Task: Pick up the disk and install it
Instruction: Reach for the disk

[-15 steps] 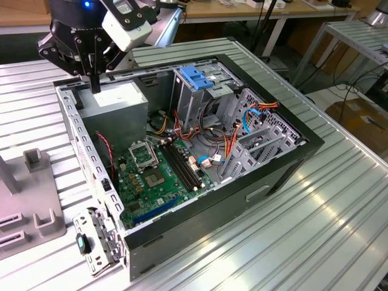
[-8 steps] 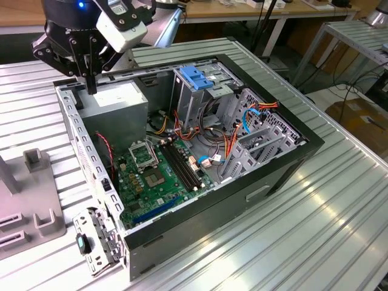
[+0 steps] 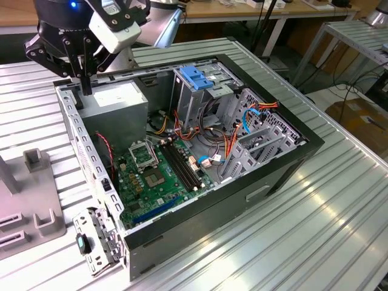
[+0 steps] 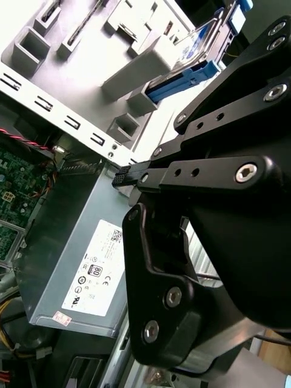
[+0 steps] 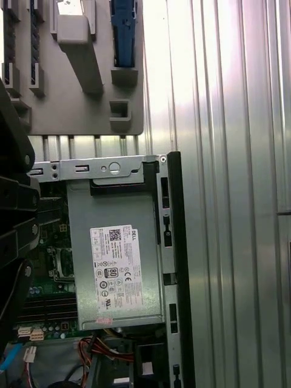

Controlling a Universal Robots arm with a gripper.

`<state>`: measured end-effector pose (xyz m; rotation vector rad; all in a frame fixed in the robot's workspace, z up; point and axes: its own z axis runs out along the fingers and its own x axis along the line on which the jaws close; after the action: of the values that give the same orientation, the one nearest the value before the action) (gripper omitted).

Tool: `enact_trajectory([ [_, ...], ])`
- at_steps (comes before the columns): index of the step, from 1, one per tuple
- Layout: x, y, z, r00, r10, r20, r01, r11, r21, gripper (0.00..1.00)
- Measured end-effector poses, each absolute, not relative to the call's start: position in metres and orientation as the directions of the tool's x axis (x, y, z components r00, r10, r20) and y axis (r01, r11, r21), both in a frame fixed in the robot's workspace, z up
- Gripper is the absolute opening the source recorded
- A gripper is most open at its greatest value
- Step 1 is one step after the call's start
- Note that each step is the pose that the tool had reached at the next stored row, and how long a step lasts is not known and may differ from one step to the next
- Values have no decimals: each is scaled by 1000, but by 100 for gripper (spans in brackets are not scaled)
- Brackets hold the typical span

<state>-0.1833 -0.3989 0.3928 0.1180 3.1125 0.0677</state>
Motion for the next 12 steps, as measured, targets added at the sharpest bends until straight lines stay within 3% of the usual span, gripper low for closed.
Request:
enact_trajectory([
  [12,-193,-399,393,-997,76,-24,75,996,44,11],
])
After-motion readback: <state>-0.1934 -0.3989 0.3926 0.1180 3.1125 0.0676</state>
